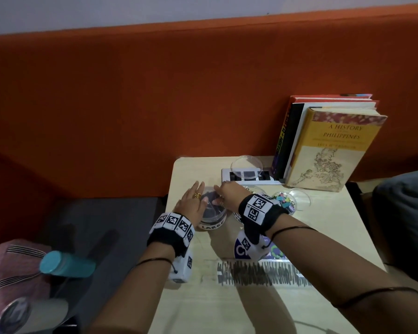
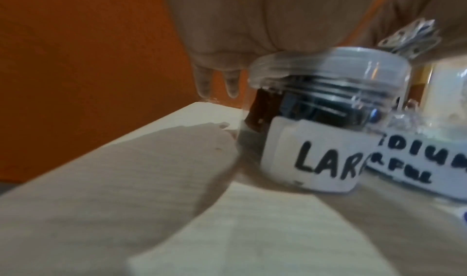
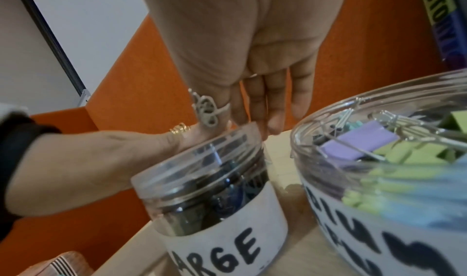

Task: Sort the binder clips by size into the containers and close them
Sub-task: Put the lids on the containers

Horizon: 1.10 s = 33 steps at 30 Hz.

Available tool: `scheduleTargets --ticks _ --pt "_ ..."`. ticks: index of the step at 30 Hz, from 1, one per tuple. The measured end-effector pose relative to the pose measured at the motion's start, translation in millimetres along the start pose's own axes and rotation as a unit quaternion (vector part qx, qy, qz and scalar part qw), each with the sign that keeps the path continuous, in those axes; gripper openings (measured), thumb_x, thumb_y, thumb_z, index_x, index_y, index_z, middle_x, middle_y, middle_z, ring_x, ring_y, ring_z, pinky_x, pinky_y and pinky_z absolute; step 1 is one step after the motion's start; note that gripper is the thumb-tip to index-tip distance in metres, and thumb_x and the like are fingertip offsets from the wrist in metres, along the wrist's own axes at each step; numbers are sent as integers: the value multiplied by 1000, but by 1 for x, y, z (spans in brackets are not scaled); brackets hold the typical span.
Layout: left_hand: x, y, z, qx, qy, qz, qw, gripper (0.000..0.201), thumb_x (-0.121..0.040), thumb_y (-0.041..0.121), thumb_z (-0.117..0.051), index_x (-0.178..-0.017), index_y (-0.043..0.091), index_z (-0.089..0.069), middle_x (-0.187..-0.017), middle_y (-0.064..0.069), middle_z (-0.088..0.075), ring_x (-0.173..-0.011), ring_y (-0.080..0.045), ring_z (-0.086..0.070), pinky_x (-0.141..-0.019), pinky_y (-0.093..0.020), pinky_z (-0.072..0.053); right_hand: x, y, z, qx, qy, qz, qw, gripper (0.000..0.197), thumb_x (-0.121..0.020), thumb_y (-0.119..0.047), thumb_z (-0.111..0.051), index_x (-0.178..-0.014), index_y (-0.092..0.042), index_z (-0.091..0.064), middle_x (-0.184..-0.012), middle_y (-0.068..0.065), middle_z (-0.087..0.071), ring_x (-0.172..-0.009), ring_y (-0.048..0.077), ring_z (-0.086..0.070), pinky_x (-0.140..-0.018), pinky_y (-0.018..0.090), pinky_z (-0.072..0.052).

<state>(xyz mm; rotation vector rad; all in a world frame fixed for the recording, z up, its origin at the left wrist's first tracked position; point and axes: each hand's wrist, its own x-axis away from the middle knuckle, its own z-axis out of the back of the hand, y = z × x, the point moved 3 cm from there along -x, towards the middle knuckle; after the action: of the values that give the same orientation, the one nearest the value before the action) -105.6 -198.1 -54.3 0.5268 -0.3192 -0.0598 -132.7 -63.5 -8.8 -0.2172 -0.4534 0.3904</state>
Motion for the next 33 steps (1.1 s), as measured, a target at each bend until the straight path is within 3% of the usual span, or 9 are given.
scheduleTargets --ticks 3,6,10,14,18,21,23,29,33 --pt "2 1 3 -43 -3 -24 999 46 -101 35 -23 -147 40 -16 -160 11 -2 -146 -19 -17 -117 -50 -22 1 4 0 60 15 6 998 50 -84 -46 -59 -117 -9 -53 -109 15 -61 -106 30 -56 -85 39 -47" --pt "2 4 4 -96 -9 -22 995 46 -102 35 -21 -146 45 -14 -159 15 5 -147 -15 -12 -119 -50 -13 0 13 -4 70 42 -6 997 49 -83 -47 -60 -121 -17 -53 -112 12 -62 -111 30 -52 -91 40 -43" --pt "4 16 1 -173 18 -16 985 51 -102 27 -21 -149 35 -4 -159 8 14 -148 -22 12 -120 -51 -2 0 19 -9 43 37 -32 998 51 -81 -52 -58 -125 -28 -50 -119 9 -59 -122 31 -41 -100 45 -37" --pt "6 20 1 -165 16 -5 986 53 -101 29 -22 -149 35 -2 -158 7 17 -146 -26 18 -119 -52 4 7 21 -9 27 10 -61 998 59 -79 -62 -53 -131 -38 -40 -123 11 -56 -125 33 -36 -102 46 -37" --pt "0 27 9 -224 -35 7 974 54 -101 30 -20 -149 36 2 -158 7 17 -147 -24 14 -118 -53 5 10 15 18 50 -15 -21 998 49 -83 -49 -57 -126 -27 -54 -124 12 -56 -123 32 -43 -101 43 -40" --pt "-5 35 17 -240 -29 0 970 56 -100 29 -23 -149 35 4 -158 7 19 -148 -22 12 -119 -53 3 0 31 54 -9 45 -19 999 24 -88 -27 -56 -106 -16 -68 -112 9 -68 -103 25 -61 -85 28 -48" --pt "-3 40 15 -213 -22 -19 977 54 -101 33 -23 -149 36 2 -158 6 17 -148 -21 11 -119 -53 2 -6 51 73 -18 81 -63 995 19 -88 -16 -53 -93 -10 -70 -103 10 -71 -92 26 -65 -75 27 -51" --pt "-7 38 -3 -197 -14 -34 980 48 -99 44 -18 -145 48 -6 -159 10 11 -148 -21 10 -118 -53 2 -40 99 78 61 -20 -133 989 20 -83 -4 -54 -95 -1 -69 -101 16 -70 -94 30 -66 -80 33 -56" --pt "-22 36 -1 -203 -23 -39 978 47 -99 45 -17 -144 49 -5 -159 12 11 -148 -19 9 -118 -52 -1 -63 109 72 101 -29 -139 985 5 -76 -4 -63 -72 -2 -66 -62 8 -58 -69 28 -63 -65 31 -55"
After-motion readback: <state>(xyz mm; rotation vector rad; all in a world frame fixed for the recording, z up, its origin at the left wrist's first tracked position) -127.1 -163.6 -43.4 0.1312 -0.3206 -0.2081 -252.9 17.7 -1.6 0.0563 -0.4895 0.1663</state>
